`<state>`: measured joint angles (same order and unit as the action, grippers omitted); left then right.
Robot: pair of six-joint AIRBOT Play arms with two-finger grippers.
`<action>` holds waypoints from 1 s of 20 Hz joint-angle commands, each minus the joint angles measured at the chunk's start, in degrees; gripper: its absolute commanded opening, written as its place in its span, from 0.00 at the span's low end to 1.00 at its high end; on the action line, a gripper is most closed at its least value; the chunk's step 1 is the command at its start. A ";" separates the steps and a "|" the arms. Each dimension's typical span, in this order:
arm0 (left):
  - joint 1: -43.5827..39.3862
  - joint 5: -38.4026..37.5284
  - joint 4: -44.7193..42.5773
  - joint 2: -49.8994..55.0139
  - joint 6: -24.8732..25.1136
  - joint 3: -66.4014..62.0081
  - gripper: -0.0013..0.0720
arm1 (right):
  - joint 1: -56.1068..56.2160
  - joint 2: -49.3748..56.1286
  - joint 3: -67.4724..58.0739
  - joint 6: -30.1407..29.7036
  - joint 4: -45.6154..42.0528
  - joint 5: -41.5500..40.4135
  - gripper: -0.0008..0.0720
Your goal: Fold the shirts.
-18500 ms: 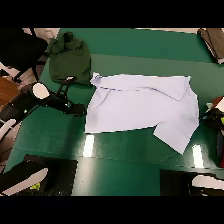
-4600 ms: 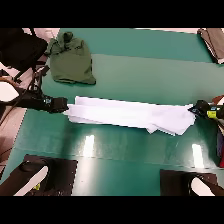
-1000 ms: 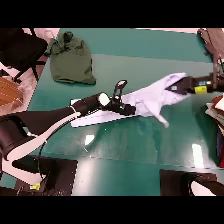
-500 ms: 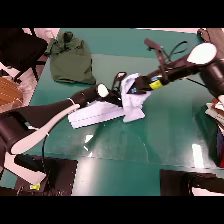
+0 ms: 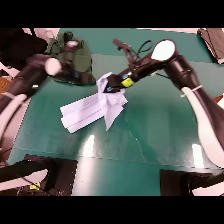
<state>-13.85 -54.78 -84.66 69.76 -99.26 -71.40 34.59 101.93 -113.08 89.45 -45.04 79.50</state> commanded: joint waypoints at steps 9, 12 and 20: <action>5.44 -9.31 -10.29 -13.77 -3.93 0.11 0.05 | 13.22 15.28 -4.24 -8.11 22.97 -8.48 0.79; 5.44 -12.00 -10.25 -13.77 -3.74 0.09 0.05 | 6.40 14.86 -4.07 -7.85 18.01 -3.74 0.79; 5.44 -15.58 -1.25 -13.77 0.48 0.09 0.05 | -17.68 14.51 7.43 -7.30 7.08 -0.15 0.98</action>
<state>-8.43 -69.43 -90.87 56.03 -100.60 -71.26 23.70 116.40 -110.30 83.61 -37.47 80.53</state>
